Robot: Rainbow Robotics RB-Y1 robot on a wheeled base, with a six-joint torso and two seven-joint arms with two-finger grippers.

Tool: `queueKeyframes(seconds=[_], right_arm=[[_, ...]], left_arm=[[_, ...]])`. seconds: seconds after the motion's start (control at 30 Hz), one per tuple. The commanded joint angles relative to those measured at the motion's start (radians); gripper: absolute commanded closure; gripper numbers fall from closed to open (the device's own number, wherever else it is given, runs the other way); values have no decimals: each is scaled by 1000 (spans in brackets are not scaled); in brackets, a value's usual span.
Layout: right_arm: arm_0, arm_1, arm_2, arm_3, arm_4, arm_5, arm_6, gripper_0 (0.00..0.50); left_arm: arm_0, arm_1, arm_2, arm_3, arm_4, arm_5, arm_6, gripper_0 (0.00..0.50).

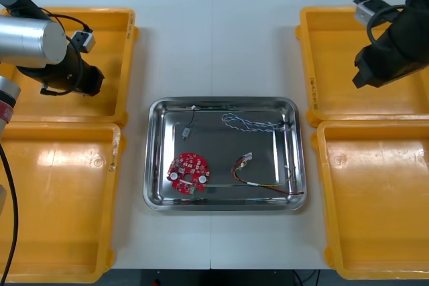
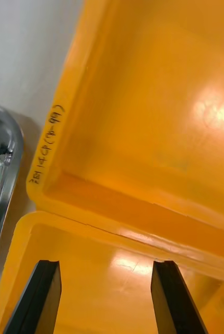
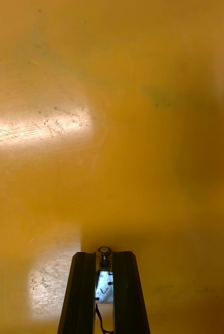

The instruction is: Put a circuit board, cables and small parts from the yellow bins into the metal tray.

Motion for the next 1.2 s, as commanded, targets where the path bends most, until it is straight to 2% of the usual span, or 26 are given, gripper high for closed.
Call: queueKeyframes(seconds=[0.03, 0.37, 0.6, 0.77, 1.0, 1.2], right_arm=[[67, -81, -98, -30, -14, -13, -73, 0], [211, -95, -264, -34, -2, -15, -84, 0], [245, -95, -304, -39, 17, -6, -78, 0], [251, -61, -317, -39, 55, 29, -67, 0], [254, -26, -328, -42, 86, 42, -43, 0], [328, -3, -393, -88, 106, 40, -29, 0]], left_arm=[[-7, 7, 12, -46, 8, 64, -17, 500], [-7, 31, 81, -195, 5, 256, -7, 500], [-7, 34, 118, -270, -22, 342, 10, 500], [-7, 34, 132, -342, -53, 434, 38, 500], [-4, 21, 130, -451, -53, 535, 147, 500], [-1, -7, 104, -541, -45, 585, 251, 500]])
